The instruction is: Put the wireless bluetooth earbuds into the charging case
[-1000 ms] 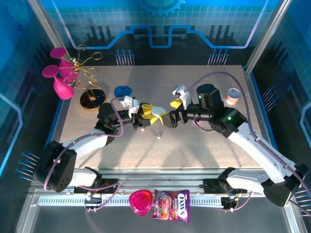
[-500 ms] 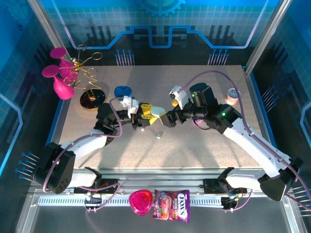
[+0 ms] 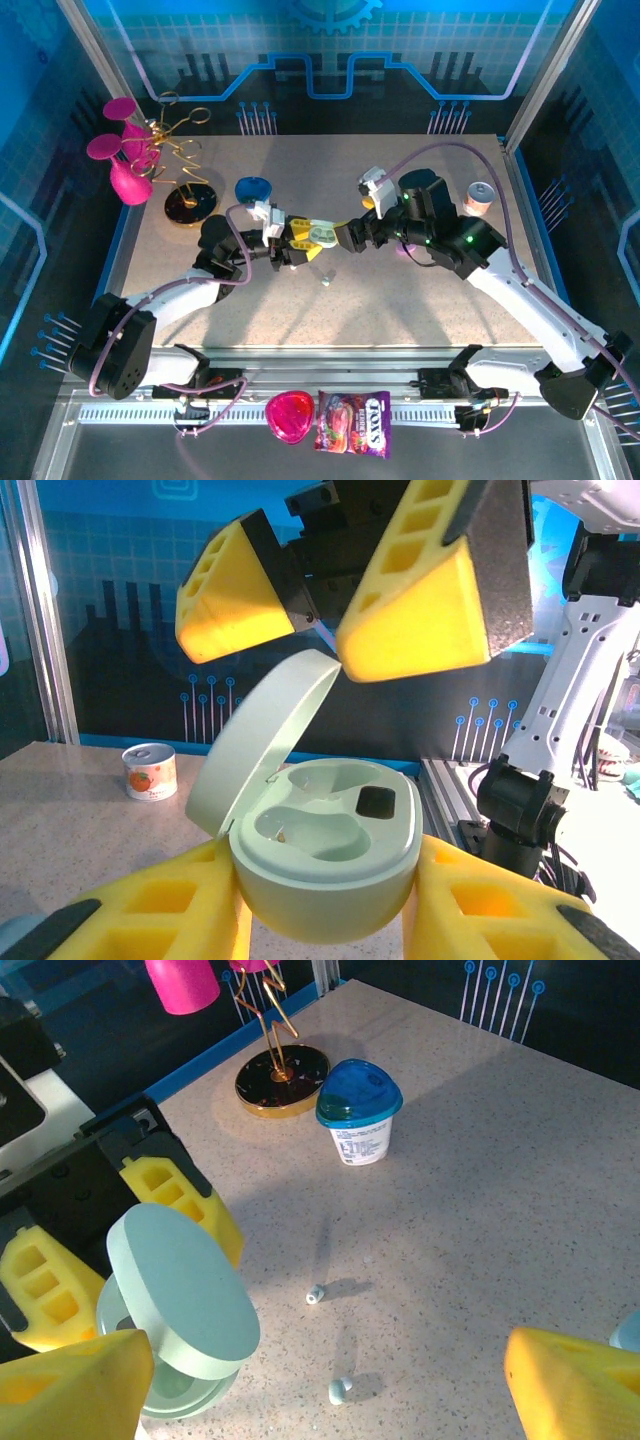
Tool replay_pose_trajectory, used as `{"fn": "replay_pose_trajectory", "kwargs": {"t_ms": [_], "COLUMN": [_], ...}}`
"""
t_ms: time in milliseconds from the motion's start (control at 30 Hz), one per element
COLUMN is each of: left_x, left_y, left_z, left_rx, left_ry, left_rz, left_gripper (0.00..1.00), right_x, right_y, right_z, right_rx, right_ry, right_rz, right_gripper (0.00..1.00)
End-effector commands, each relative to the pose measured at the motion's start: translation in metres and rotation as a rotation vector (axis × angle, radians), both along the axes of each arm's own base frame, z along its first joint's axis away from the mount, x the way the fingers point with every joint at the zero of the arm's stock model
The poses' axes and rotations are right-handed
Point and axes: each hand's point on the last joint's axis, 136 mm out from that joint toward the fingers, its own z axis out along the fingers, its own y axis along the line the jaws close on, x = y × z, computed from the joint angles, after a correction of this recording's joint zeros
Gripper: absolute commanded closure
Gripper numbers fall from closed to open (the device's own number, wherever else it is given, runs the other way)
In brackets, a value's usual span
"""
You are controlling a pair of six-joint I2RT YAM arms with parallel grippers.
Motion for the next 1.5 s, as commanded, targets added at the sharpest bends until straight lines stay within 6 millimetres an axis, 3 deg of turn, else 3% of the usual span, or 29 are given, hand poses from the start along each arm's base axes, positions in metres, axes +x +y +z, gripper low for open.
{"fn": "replay_pose_trajectory", "kwargs": {"t_ms": [0, 267, 433, 800, 1467], "left_x": [-0.011, -0.005, -0.004, -0.009, -0.014], "left_y": [0.003, 0.003, 0.003, 0.004, 0.004], "left_z": [0.009, 0.006, 0.008, 0.015, 0.016], "left_rx": [-0.018, -0.016, -0.02, -0.028, -0.03], "left_ry": [-0.06, -0.059, -0.051, -0.056, -0.061], "left_rz": [-0.022, 0.007, 0.007, -0.004, -0.029], "left_gripper": [0.62, 0.62, 0.62, 0.62, 0.62], "right_x": [-0.001, -0.024, -0.037, -0.014, 0.013], "right_y": [-0.005, -0.004, 0.008, 0.028, -0.002], "right_z": [0.029, 0.044, 0.029, -0.011, 0.005], "right_rx": [0.076, 0.177, 0.1, -0.073, 0.025], "right_ry": [-0.044, -0.063, -0.062, -0.034, -0.035], "right_rz": [-0.025, 0.048, 0.136, 0.141, -0.048], "right_gripper": [0.09, 0.09, 0.08, 0.06, 0.09]}}
